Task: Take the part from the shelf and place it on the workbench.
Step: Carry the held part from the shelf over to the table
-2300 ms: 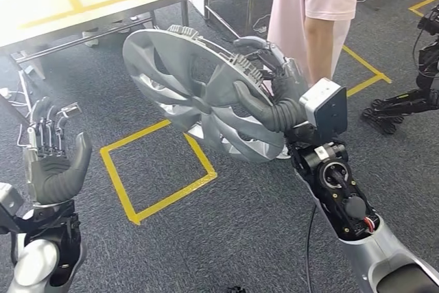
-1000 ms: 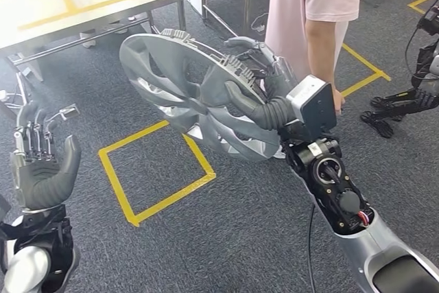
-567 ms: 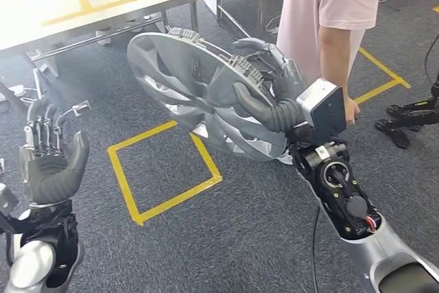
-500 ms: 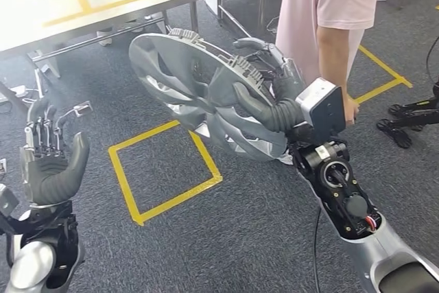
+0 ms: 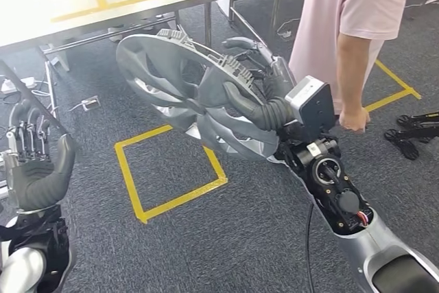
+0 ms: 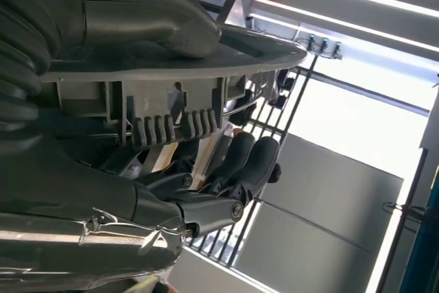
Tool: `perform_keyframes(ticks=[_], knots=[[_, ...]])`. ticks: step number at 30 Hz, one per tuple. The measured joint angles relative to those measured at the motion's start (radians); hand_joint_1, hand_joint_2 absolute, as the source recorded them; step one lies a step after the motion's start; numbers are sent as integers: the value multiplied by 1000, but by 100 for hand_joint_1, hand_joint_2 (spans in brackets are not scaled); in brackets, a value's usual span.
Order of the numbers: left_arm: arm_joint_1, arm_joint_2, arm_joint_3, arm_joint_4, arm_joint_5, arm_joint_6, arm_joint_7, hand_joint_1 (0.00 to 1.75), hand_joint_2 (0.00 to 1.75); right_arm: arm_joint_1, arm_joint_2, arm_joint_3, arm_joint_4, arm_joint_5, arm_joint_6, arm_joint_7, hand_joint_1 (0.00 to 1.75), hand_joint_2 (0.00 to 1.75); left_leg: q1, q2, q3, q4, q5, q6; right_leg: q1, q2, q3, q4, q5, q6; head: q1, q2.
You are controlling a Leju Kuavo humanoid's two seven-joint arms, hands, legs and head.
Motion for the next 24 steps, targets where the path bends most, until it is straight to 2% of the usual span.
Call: perform_keyframes(ticks=[1,3,4,5,6,7,8,9,10,11,16,24], knots=[[0,0,0,-1,0,0,0,0,175,0,0,0,0,0,0,0,175,175,3,-3,5,-3,0,5,-1,8,-17,38,-23,3,5,0],[0,-1,0,-2,0,0,-1,0,175,0,0,0,0,0,0,0,175,175,4,-10,9,-4,-2,12,-2,26,-83,177,-86,8,16,0],[1,-1,0,-2,0,0,-1,0,175,1,0,0,0,0,0,0,175,175,3,-13,9,-4,-3,13,-2,29,-119,247,-109,10,20,0],[2,-1,0,-2,1,0,-1,0,175,2,0,0,0,0,0,0,175,175,3,-18,11,-4,-5,14,-2,31,-143,288,-114,11,22,0],[2,-1,0,-2,1,0,-1,0,175,4,0,0,0,0,0,0,175,175,3,-22,12,-3,-6,14,-2,31,-149,289,-99,11,24,0],[2,-1,0,-2,1,0,-1,0,175,5,0,0,1,0,0,0,175,175,3,-27,15,-2,-8,14,-3,31,-133,245,-64,10,28,0],[2,-1,0,-2,2,0,-1,0,175,5,0,0,1,0,0,0,175,175,3,-32,18,-1,-10,12,-3,32,-103,172,-19,7,33,0],[2,-1,0,-2,2,0,-1,0,175,5,0,0,1,0,0,0,175,175,1,-36,20,1,-12,9,-3,35,-71,99,15,3,37,0],[2,-1,0,-2,3,-1,0,0,175,4,0,0,0,0,0,-1,175,175,0,-39,19,3,-14,6,-1,39,-42,38,36,0,40,0],[2,-1,0,-2,4,-2,0,0,175,4,0,-1,0,-1,0,-1,175,175,-1,-41,17,6,-15,2,0,41,-25,3,43,-4,41,0],[3,-1,0,-2,6,-3,-2,0,175,7,0,-1,0,-2,-1,-1,175,175,-3,-41,12,8,-14,6,3,45,-15,-16,38,-8,28,0],[2,-1,0,-2,8,-5,-3,0,175,7,0,-1,-2,-2,-2,-1,175,175,-1,-40,16,-3,-10,-7,5,46,-16,-15,37,-17,10,0]])
